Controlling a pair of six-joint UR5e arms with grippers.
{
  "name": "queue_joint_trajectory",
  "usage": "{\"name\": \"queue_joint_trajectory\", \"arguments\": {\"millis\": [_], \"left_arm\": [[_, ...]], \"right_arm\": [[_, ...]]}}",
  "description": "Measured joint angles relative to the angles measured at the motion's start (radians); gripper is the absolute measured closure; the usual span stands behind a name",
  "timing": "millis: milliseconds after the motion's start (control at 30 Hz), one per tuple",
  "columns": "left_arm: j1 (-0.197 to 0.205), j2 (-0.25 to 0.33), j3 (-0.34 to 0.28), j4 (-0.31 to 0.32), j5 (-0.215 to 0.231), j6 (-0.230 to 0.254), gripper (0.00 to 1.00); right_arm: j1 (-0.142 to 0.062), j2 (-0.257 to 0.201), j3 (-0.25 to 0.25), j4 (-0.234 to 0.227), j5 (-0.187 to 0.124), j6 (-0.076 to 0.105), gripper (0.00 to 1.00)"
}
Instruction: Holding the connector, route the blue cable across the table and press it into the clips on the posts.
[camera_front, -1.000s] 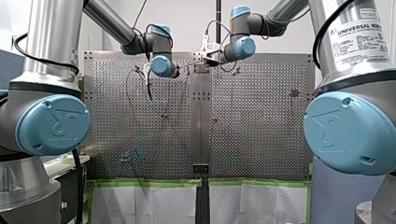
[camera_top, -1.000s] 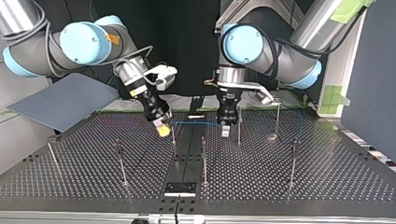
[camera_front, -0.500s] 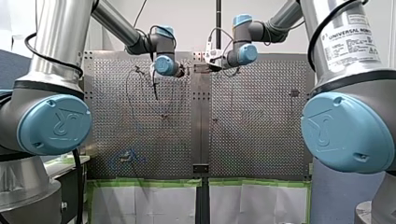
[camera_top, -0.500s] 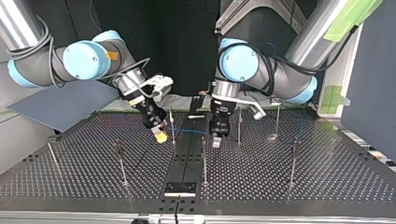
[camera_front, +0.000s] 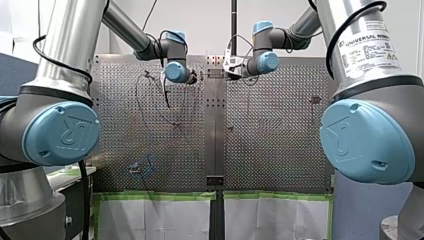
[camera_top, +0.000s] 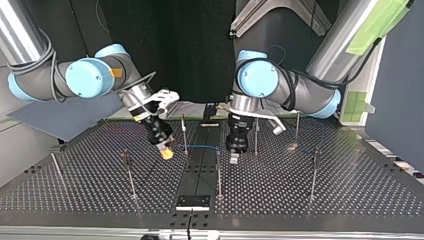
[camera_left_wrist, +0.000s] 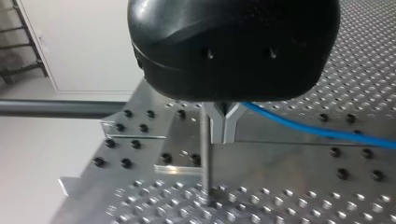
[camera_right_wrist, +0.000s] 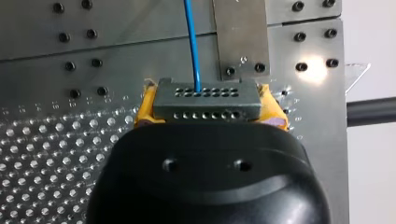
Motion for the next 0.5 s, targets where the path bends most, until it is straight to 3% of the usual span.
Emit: {"name": "queue_joint_trajectory", "arguments": {"millis": [233,500], "left_arm": [[0.020,-0.038,0.019,0.001,0.020,-0.007,1.00],[0.044,-0.043,0.067,0.000,0.033,-0.019,1.00]], "right_arm": [[-0.010,0.014,-0.020,0.000,-0.002,0.000,1.00],[-0.025,0.018,-0.026,-0.001,-0.004,0.000,1.00]]}}
